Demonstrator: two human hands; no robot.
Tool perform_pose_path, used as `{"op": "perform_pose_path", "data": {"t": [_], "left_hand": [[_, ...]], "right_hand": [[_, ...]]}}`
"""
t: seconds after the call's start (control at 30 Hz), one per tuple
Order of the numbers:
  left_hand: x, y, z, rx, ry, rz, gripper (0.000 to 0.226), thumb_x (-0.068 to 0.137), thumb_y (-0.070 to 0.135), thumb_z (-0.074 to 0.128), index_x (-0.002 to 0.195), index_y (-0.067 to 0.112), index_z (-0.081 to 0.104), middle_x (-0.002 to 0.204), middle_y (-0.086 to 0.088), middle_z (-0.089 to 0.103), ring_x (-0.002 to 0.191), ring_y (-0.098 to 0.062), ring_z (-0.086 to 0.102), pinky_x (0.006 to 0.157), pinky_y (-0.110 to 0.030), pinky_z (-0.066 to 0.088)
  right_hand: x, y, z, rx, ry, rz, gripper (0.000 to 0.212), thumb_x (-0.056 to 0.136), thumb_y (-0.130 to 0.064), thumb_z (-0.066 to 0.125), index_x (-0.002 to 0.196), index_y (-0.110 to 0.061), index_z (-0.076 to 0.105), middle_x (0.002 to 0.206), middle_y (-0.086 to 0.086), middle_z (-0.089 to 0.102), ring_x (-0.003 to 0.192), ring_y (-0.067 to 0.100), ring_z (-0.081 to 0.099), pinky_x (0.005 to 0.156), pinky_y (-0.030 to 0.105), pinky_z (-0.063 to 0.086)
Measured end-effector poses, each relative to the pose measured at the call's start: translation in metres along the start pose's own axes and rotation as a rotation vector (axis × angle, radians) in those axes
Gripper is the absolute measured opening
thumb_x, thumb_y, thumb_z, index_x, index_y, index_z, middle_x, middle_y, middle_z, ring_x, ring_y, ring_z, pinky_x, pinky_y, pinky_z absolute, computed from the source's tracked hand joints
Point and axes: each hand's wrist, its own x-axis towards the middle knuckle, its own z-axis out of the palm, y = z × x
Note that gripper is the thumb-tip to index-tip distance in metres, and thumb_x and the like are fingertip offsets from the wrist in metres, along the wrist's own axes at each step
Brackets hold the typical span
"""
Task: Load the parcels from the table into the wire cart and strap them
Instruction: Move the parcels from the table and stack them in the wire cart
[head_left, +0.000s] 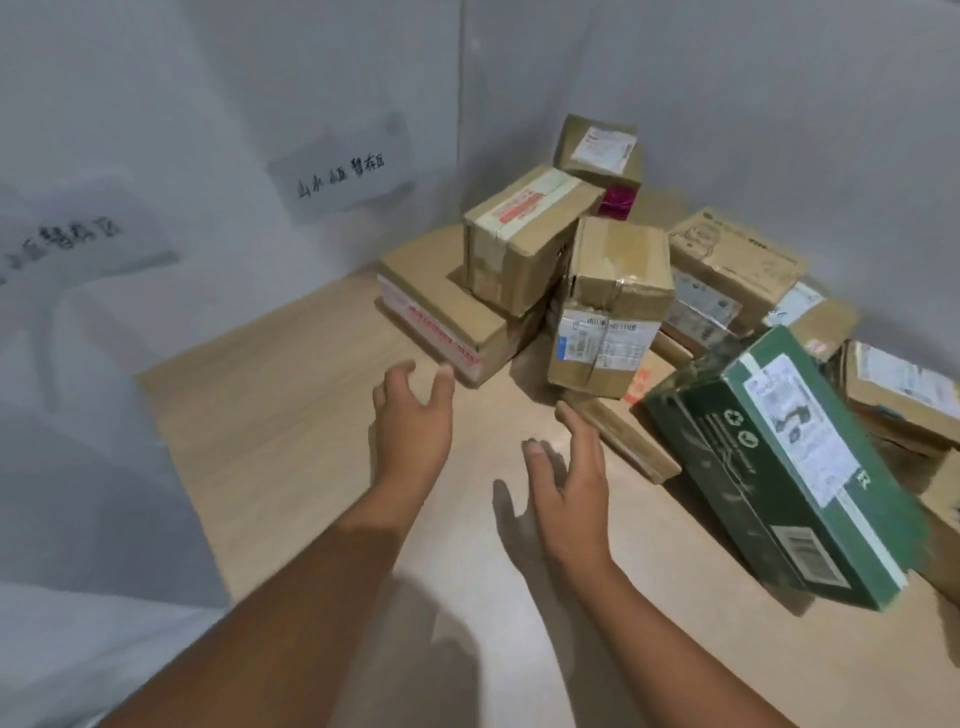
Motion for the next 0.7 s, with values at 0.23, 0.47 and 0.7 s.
{"op": "perform_pose_path", "data": {"t": [0.23,0.47,0.7], "left_hand": [[0.087,0.132,0.058,0.133,-0.078,0.408,0.103,0.065,0.089,0.065,0.152,0.060,0.018,0.171,-0.001,0.011,0.157,-0.029,0.015,0.121,-0.053,0.022],[0.075,0.137,0.045,0.001,0.077,0.394,0.080,0.068,0.057,0.087,0.137,0.036,0.053,0.128,0.005,0.046,0.106,-0.006,0.051,0.096,-0.023,0.045],[-0.042,0.046,-0.077,-0.733,0.018,-0.064,0.079,0.069,0.064,0.074,0.141,0.038,0.055,0.138,-0.002,0.065,0.119,-0.021,0.069,0.098,-0.047,0.057]], "right_hand": [[0.045,-0.040,-0.038,0.217,0.032,-0.034,0.059,0.091,-0.057,0.048,0.147,-0.039,0.043,0.150,-0.020,0.047,0.141,-0.002,0.040,0.113,0.023,0.034],[0.052,-0.065,-0.068,0.389,-0.117,0.112,0.065,0.081,-0.072,0.048,0.141,-0.049,0.047,0.134,-0.040,0.052,0.126,-0.020,0.044,0.092,0.004,0.039],[-0.016,-0.092,-0.037,0.516,-0.423,0.222,0.071,0.079,-0.074,0.059,0.145,-0.052,0.044,0.145,-0.017,0.053,0.127,-0.007,0.056,0.102,0.023,0.046]]}}
